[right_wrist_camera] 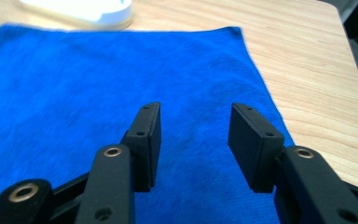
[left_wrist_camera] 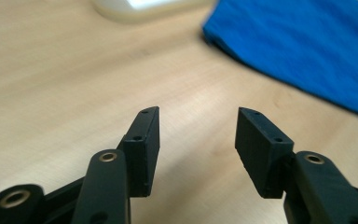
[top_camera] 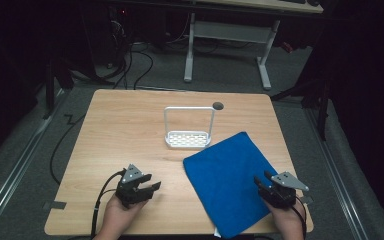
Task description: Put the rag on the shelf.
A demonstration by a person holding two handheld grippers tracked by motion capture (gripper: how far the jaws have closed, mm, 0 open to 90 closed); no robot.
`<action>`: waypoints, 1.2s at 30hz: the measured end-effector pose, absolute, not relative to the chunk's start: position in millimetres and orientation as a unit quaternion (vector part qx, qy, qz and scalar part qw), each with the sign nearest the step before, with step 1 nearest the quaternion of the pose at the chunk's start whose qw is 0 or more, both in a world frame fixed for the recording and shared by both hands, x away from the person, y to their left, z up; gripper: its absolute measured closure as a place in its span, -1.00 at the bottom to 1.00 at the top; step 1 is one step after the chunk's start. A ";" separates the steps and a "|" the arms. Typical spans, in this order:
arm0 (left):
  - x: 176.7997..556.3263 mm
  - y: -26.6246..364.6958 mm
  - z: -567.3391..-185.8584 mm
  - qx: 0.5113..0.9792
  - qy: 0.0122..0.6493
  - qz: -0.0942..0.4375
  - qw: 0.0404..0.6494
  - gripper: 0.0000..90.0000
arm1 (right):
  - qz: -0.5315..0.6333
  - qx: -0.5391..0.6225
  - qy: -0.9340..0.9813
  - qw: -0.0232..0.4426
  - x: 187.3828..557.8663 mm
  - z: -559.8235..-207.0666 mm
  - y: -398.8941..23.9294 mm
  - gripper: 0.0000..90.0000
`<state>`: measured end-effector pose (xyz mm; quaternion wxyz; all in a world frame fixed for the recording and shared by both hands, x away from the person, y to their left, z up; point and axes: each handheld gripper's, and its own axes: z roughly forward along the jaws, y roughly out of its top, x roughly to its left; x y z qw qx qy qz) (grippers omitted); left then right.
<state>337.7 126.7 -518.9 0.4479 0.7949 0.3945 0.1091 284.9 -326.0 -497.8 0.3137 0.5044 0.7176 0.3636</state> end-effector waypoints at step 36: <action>320.2 -45.1 -517.8 0.876 0.231 0.013 0.422 1.00 | 0.383 0.529 0.700 0.289 290.8 -503.7 -348.1 0.30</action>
